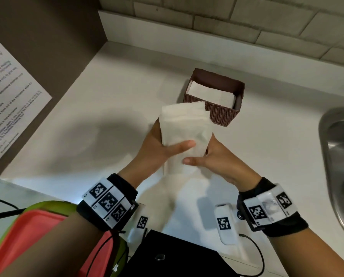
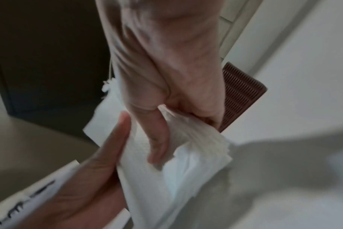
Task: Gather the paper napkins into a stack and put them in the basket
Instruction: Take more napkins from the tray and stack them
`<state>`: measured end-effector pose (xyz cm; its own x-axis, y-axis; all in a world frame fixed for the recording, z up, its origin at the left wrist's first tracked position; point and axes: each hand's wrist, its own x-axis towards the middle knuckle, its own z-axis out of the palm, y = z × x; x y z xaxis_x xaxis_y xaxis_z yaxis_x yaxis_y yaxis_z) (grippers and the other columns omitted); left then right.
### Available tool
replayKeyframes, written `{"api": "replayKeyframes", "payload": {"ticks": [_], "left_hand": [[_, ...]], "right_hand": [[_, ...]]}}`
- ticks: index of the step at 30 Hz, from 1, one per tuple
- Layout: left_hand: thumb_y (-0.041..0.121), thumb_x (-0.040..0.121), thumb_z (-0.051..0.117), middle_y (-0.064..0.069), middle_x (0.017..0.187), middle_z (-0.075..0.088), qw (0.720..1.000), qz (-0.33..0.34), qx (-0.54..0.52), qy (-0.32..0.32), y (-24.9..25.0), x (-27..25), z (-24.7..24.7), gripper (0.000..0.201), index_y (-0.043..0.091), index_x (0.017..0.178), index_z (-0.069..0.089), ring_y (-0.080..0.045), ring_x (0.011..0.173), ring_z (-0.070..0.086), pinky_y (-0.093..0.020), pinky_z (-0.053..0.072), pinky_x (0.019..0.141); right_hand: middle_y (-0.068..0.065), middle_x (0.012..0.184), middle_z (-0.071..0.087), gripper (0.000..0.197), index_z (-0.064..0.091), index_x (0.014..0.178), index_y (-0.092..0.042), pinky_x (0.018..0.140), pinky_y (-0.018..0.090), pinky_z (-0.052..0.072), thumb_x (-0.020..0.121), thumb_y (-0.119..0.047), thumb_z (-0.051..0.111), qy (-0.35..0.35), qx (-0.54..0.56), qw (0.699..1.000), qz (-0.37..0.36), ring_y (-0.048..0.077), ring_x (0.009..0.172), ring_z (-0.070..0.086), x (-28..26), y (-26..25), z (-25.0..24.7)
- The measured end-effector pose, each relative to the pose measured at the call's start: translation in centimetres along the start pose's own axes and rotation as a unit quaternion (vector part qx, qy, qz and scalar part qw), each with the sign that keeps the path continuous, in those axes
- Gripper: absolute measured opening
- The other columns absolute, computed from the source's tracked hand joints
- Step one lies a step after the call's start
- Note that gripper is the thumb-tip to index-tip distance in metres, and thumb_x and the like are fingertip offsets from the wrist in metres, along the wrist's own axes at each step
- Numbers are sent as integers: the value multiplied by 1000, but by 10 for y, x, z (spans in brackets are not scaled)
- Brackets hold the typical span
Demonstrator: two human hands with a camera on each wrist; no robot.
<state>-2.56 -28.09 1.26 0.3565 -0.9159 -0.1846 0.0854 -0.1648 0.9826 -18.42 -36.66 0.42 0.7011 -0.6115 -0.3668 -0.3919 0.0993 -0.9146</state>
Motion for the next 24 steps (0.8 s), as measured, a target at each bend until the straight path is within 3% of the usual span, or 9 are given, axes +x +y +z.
{"api": "replayKeyframes", "payload": {"ticks": [4, 8, 13, 15, 18, 20, 24], "left_hand": [[24, 51, 91, -9, 119, 70, 1000, 21, 22, 1, -15, -4, -1, 84, 6, 125, 56, -22, 113, 66, -35, 55, 91], [35, 48, 93, -5, 116, 71, 997, -2, 72, -13, -27, -6, -2, 90, 11, 126, 55, -21, 110, 67, -46, 55, 93], [42, 51, 87, 1, 114, 73, 998, -20, 55, 31, -23, -4, -4, 83, 14, 124, 60, -14, 106, 69, -38, 57, 90], [47, 57, 83, 3, 116, 72, 998, -32, 33, 42, -14, -1, -4, 78, 18, 126, 59, -13, 106, 69, -34, 57, 87], [45, 67, 80, 2, 116, 73, 996, -80, -24, 37, -4, 2, 1, 67, 20, 126, 59, -15, 106, 70, -38, 58, 89], [40, 77, 78, 0, 112, 74, 992, -107, -39, 49, -1, 2, 4, 53, 18, 123, 63, -17, 102, 71, -42, 58, 90], [30, 88, 70, -6, 115, 74, 981, -137, -123, 65, 4, 2, 4, 42, 11, 125, 63, -22, 105, 71, -37, 60, 84]], "right_hand": [[-2, 131, 60, 90, 35, 144, -15, 94, 27, 53, 67, -15, 82, 35, -43, 998, -29, 16, 123, 57, 10, 21, 6], [-6, 123, 64, 87, 44, 138, -11, 77, 12, 53, 64, -42, 77, 46, -88, 994, -44, 11, 114, 61, 8, 26, 12], [-12, 125, 58, 67, 37, 135, -25, 90, 18, 52, 81, -22, 77, 44, -33, 998, -36, 2, 115, 56, 3, 10, 9], [-8, 132, 56, 68, 34, 141, -24, 98, 29, 51, 85, -33, 71, 19, -9, 1000, -20, 7, 119, 57, 2, 2, 6], [-3, 136, 56, 66, 35, 143, -24, 102, 40, 50, 87, -42, 65, -10, 63, 998, 17, 13, 121, 59, -1, -9, 7], [0, 134, 60, 57, 38, 141, -22, 100, 38, 51, 91, -36, 62, -20, 108, 993, 41, 16, 118, 62, -3, -14, 8], [4, 115, 73, 33, 55, 128, -12, 82, 22, 57, 95, -13, 57, -54, 214, 974, 54, 15, 104, 70, -11, -22, 4]]}}
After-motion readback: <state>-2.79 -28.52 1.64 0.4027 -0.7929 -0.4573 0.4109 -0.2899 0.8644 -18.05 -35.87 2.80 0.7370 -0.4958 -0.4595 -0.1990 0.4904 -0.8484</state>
